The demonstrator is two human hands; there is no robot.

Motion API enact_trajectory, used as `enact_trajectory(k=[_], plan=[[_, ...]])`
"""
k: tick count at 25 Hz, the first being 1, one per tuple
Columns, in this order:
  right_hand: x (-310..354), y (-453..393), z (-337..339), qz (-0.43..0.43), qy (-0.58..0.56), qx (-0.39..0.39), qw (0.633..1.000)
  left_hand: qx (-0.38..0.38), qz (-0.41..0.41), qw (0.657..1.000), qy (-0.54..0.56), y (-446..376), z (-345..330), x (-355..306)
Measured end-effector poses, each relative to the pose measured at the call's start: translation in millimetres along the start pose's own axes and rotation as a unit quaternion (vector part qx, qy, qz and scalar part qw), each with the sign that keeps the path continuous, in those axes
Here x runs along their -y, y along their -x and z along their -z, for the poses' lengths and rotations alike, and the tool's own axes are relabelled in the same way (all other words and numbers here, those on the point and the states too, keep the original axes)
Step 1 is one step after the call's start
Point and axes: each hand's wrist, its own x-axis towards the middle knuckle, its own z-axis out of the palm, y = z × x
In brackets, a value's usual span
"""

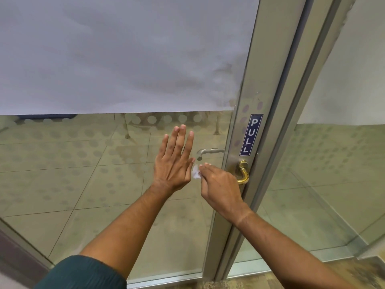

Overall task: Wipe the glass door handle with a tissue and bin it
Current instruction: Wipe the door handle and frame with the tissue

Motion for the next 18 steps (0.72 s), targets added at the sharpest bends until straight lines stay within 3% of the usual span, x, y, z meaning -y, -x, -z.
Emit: enact_trajectory(k=[5,11,18], plan=[[3.6,7.6,-9.6,0.01,0.052,0.04,0.998,-0.045,-0.009,0.999,-0.008,-4.3,-13.2,3.1],[-1.6,8.0,-18.0,0.01,0.046,0.01,0.999,-0.087,-0.028,0.995,-0.028,-7.2,-26.0,6.8],[-5.3,14.4,-31.0,0.028,0.066,-0.044,0.996,-0.085,-0.009,0.996,0.002,-10.3,-23.0,-1.3]])
